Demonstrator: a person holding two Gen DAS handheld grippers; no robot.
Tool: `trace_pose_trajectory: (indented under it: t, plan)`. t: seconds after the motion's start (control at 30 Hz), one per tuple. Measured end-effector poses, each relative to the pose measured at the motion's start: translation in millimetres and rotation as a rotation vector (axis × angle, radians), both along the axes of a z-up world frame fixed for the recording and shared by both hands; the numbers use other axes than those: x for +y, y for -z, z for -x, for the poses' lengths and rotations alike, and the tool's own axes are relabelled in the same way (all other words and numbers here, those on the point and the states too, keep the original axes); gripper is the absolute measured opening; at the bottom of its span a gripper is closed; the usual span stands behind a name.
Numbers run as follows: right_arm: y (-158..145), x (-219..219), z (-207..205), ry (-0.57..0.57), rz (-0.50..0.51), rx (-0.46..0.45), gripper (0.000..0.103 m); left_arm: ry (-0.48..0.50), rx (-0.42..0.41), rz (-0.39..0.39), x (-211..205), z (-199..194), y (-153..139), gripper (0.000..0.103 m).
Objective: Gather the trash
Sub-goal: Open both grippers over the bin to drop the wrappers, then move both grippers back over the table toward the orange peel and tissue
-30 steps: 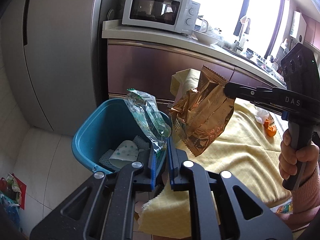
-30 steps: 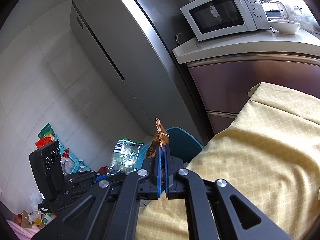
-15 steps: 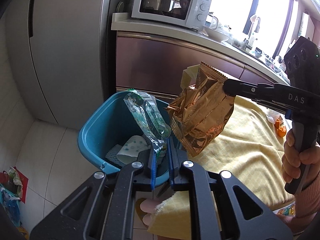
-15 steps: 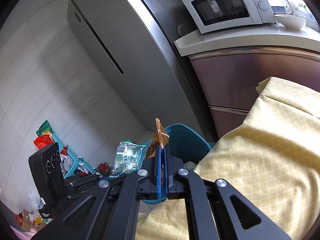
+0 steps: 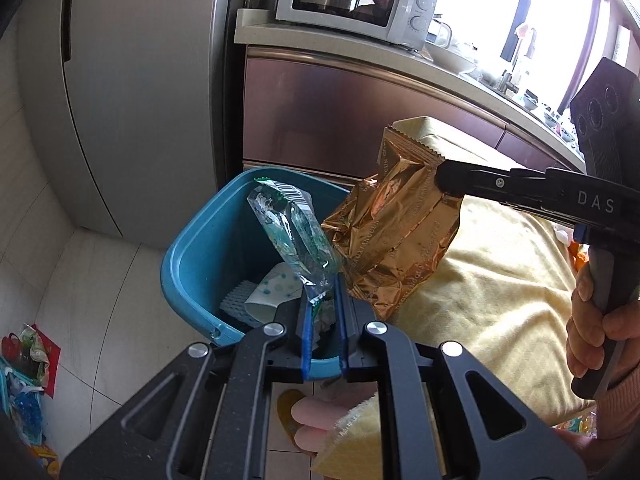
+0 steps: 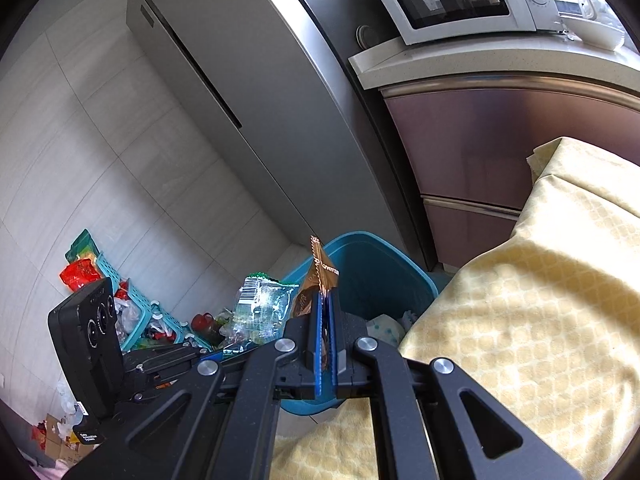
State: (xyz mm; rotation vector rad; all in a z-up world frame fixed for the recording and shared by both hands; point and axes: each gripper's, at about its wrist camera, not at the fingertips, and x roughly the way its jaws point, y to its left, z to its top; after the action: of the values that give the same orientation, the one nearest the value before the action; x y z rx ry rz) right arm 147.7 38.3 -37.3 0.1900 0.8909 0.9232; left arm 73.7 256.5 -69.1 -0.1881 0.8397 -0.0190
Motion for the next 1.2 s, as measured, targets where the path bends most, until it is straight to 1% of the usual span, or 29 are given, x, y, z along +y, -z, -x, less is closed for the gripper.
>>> trace_pose_trajectory:
  t: [0.27, 0.5, 0.67, 0.77, 0.97, 1.07, 1.2]
  plan:
    - [11, 19, -1, -0.013, 0.033, 0.025, 0.003, -0.019, 0.038, 0.005, 5, -17, 14, 0.010]
    - [26, 38, -4, -0.022, 0.087, 0.054, 0.005, -0.033, 0.067, 0.011, 6, -24, 32, 0.011]
    - [35, 42, -6, -0.011, 0.121, 0.076, 0.013, -0.039, 0.086, 0.017, 6, -32, 42, 0.011]
    - [33, 39, -5, -0.003, 0.122, 0.064, 0.019, -0.045, 0.088, 0.024, 6, -35, 46, 0.011]
    - [29, 26, -2, 0.001, 0.116, 0.059, 0.019, -0.038, 0.066, 0.041, 3, -28, 44, 0.011]
    - [24, 19, 0, 0.003, 0.109, 0.045, 0.021, -0.031, 0.041, 0.044, -1, -22, 38, 0.018]
    - [15, 6, 6, 0.004, 0.099, 0.019, 0.023, -0.017, -0.003, 0.042, -10, -10, 24, 0.024]
